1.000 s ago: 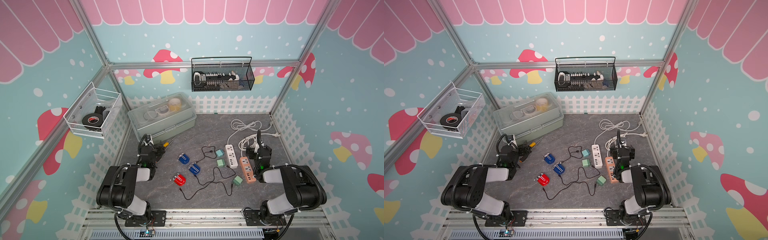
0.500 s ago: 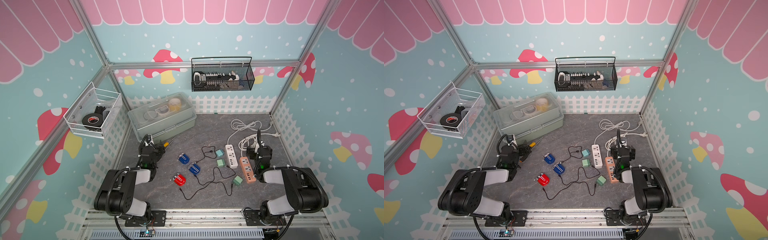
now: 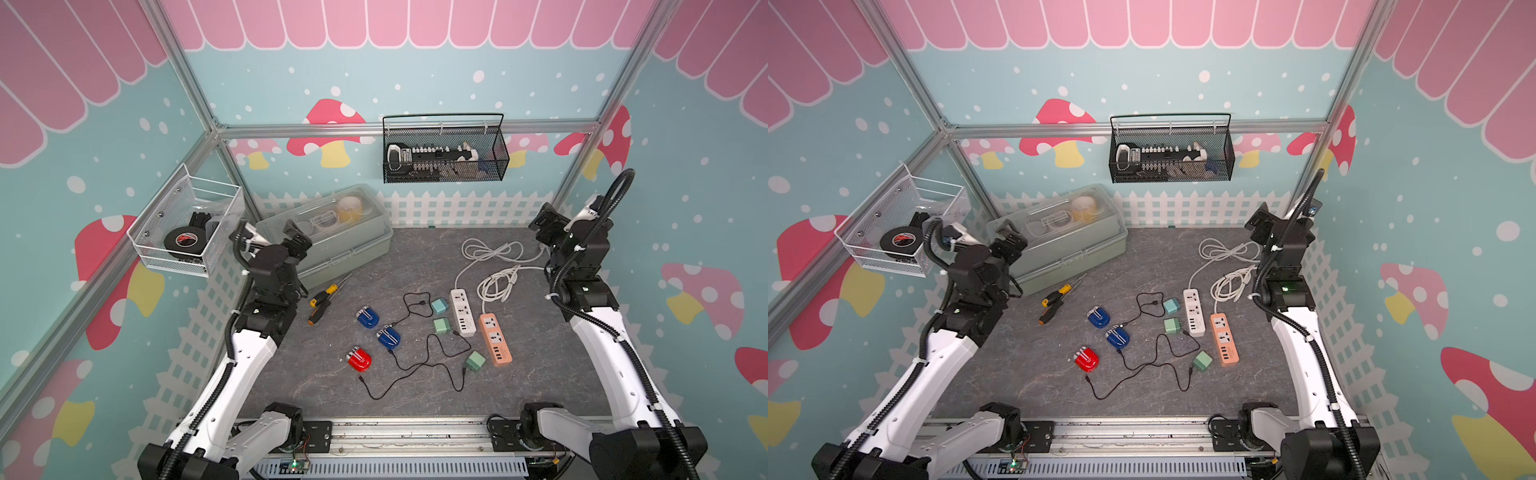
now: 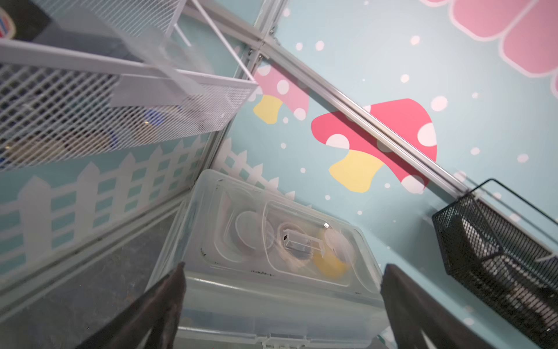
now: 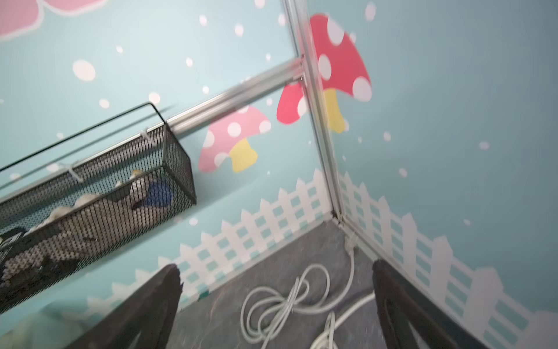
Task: Charge the electric shaver
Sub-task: Pick up the charging cable from the center of the board.
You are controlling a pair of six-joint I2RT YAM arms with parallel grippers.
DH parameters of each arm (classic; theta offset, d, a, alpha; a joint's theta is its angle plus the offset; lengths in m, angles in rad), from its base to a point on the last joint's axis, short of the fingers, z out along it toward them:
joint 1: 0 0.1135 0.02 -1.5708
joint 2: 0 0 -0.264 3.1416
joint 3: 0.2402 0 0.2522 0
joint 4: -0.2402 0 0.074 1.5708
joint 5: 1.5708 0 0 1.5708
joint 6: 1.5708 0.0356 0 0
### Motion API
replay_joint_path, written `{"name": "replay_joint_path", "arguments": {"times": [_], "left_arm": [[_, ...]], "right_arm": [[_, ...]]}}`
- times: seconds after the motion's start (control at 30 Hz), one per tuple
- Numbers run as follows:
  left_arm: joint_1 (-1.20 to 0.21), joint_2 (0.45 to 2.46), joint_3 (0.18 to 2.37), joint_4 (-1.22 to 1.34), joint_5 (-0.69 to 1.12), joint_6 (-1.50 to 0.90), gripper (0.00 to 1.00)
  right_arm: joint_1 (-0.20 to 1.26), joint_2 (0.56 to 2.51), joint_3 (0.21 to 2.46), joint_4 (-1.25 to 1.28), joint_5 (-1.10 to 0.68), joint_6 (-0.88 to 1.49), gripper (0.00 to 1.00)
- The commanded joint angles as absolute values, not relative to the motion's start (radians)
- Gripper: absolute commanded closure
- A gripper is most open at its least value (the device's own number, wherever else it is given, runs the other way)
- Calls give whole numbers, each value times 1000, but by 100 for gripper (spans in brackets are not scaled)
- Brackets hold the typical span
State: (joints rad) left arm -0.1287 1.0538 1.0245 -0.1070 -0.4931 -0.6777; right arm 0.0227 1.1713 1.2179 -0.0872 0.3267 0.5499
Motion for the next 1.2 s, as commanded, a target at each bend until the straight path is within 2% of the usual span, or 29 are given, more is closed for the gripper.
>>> {"name": "replay_joint_path", "arguments": {"times": [0.0, 0.13, 0.23, 0.3, 0.33, 0.5, 0.6, 0.73, 0.97, 1.17], "left_arm": [[-123, 1162, 1099, -437, -267, -902, 1], [-254, 1218, 1193, -505, -263, -773, 7], [-363, 1278, 1234, -564, -197, -677, 22], [-418, 1325, 1250, -625, -162, -679, 28], [-449, 1343, 1246, -633, -122, -687, 34], [-486, 1411, 1213, -633, 49, -742, 44], [-501, 1466, 1215, -616, 153, -736, 57], [-477, 1498, 1165, -606, 199, -802, 61], [-351, 1456, 1084, -544, 314, -908, 61], [-334, 1421, 1062, -553, 322, -912, 61]], "right_arm": [[69, 1232, 1294, -425, 241, 597, 4], [131, 1218, 1310, -537, 263, 516, 15], [174, 1239, 1329, -623, 189, 491, 27], [240, 1260, 1336, -672, 165, 471, 31], [282, 1277, 1341, -698, 156, 469, 32], [443, 1353, 1251, -688, 16, 515, 43], [504, 1435, 1218, -670, -33, 503, 51], [547, 1584, 1272, -698, -95, 423, 64], [575, 1776, 1390, -752, -34, 433, 63], [579, 1891, 1538, -804, -6, 646, 60]]}}
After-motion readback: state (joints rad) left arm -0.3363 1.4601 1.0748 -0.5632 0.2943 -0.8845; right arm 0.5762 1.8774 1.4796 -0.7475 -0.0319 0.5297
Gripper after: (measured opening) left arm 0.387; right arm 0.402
